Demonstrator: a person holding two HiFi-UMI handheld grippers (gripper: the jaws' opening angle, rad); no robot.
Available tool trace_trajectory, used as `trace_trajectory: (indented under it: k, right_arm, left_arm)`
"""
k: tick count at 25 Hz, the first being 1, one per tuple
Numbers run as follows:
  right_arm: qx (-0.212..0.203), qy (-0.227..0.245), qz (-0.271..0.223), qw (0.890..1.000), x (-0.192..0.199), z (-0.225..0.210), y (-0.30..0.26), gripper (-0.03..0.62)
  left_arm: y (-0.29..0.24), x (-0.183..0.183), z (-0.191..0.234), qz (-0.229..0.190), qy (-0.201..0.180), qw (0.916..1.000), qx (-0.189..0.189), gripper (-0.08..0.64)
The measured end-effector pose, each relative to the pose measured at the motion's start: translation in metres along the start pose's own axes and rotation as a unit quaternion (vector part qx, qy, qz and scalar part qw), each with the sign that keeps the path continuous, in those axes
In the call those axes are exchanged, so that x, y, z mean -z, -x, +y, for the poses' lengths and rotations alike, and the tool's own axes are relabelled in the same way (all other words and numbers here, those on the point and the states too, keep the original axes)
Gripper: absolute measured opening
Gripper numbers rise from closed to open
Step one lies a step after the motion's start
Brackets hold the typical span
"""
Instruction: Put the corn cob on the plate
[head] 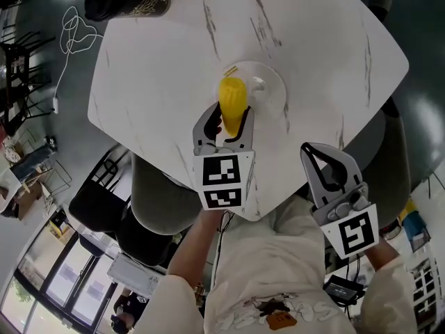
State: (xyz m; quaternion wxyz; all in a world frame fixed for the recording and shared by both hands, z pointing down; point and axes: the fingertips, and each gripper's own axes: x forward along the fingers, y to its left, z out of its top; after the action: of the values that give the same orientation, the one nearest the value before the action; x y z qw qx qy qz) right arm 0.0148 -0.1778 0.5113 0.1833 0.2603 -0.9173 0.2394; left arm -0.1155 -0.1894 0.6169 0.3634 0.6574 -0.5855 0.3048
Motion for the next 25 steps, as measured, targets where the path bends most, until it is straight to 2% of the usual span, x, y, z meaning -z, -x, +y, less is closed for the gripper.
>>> trace_trajectory:
  k: [6, 17, 25]
  right_arm:
    - [0.004, -0.005, -0.001, 1.0, 0.0, -0.008, 0.0, 0.005]
    - [0.012, -0.015, -0.001, 1.0, 0.0, -0.013, 0.0, 0.005]
    - [0.014, -0.017, -0.003, 1.0, 0.0, -0.012, 0.002, 0.005]
  left_arm:
    - [-0.015, -0.002, -0.001, 0.016, -0.023, 0.9995, -0.011, 0.239]
    - [-0.03, -0.008, -0.011, 0.039, -0.044, 0.9982, -0.007, 0.239]
    - [-0.022, -0.016, -0.01, 0.014, -0.007, 0.9999, 0.004, 0.241]
